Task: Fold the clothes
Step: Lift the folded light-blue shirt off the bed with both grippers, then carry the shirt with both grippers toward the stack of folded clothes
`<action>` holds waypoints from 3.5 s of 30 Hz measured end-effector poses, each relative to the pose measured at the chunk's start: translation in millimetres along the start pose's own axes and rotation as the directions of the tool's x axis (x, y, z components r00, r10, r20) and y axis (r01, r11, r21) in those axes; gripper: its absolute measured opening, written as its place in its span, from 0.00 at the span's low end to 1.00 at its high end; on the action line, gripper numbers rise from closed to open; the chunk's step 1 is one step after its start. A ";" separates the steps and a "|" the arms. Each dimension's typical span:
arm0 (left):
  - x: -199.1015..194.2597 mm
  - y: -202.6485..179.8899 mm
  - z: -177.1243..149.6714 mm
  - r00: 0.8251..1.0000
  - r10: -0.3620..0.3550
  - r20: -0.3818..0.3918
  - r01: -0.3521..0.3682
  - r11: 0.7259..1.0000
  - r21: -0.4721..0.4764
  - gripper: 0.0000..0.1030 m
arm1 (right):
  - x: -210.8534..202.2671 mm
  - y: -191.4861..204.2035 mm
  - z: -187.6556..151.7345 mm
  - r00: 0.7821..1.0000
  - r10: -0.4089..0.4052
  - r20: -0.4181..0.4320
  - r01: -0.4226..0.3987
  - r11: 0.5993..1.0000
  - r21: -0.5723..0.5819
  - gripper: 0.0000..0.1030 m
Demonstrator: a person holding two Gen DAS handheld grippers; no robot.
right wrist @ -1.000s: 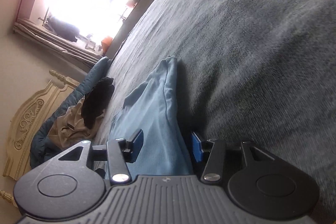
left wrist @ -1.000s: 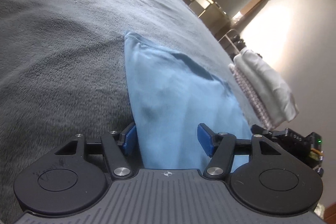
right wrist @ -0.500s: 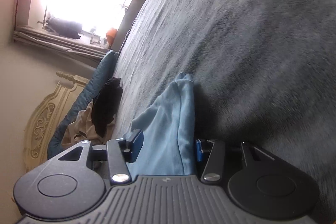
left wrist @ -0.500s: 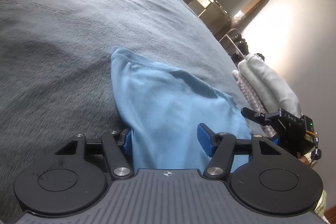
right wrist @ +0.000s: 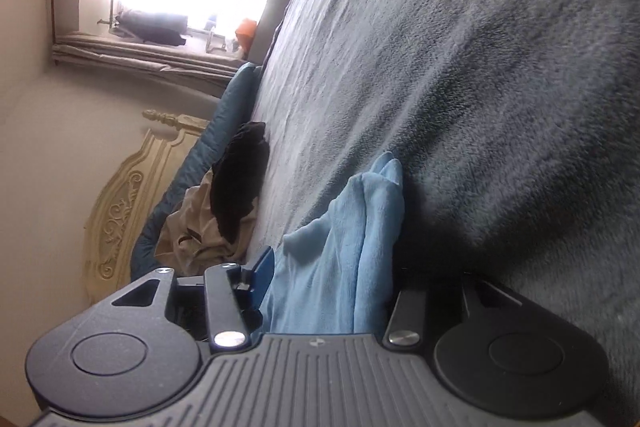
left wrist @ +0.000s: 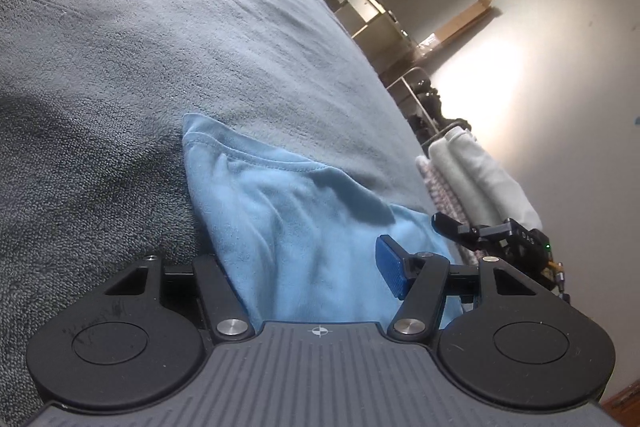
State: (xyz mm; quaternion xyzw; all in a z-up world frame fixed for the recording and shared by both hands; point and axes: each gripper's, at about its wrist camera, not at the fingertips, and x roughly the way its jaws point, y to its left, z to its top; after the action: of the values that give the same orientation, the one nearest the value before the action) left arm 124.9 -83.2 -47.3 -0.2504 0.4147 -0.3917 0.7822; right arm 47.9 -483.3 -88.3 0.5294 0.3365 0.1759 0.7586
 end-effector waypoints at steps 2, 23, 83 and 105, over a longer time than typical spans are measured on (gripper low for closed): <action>-5.2 1.0 -3.6 1.000 -0.021 -0.010 0.021 1.000 0.010 0.57 | -4.7 -0.5 -2.4 1.000 0.015 -0.016 -0.015 1.000 -0.024 0.47; 8.5 -2.8 3.0 1.000 0.011 0.028 -0.011 1.000 0.007 0.22 | -0.3 31.7 -20.1 0.987 -0.161 -0.009 0.150 0.936 -0.320 0.14; 144.8 -399.9 8.7 0.909 -0.376 0.180 0.200 0.771 0.604 0.05 | -344.3 206.2 43.7 0.493 -0.103 0.864 0.856 0.232 -0.461 0.11; 179.0 -366.8 24.8 0.952 -0.252 0.174 0.120 0.829 0.546 0.05 | -278.4 171.9 93.9 0.547 -0.215 0.809 0.835 0.209 -0.509 0.11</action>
State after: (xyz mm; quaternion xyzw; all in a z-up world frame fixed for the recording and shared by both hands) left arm 59.8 -436.6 147.7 -0.1098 0.1674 -0.5324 0.8225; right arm -69.3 -656.3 180.4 -0.0788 0.1152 -0.1408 0.9802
